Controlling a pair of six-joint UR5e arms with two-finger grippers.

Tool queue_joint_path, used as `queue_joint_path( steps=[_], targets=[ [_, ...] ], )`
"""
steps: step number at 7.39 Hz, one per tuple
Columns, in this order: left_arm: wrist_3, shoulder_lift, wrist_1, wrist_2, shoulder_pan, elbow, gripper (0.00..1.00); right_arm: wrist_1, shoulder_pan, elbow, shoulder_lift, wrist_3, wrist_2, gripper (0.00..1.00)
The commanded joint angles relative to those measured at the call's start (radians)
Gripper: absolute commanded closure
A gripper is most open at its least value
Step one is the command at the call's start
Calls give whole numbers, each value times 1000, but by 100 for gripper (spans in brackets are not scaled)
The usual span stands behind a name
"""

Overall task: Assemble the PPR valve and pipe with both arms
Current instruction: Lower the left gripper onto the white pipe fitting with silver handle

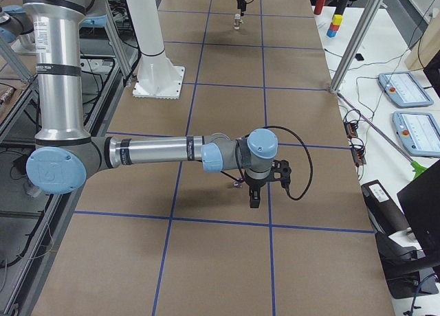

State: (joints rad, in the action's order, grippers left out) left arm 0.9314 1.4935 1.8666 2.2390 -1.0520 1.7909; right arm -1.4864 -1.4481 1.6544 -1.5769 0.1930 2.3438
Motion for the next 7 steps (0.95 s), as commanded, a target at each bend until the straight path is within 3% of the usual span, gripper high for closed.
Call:
queue_joint_path(
  steps=[1, 7],
  targets=[
    [21, -1, 3, -18, 46, -4, 0, 0, 0, -7, 0, -1, -1, 0],
    [14, 22, 34, -18, 46, -68, 0, 2, 0, -8, 2, -1, -1, 0]
  ],
)
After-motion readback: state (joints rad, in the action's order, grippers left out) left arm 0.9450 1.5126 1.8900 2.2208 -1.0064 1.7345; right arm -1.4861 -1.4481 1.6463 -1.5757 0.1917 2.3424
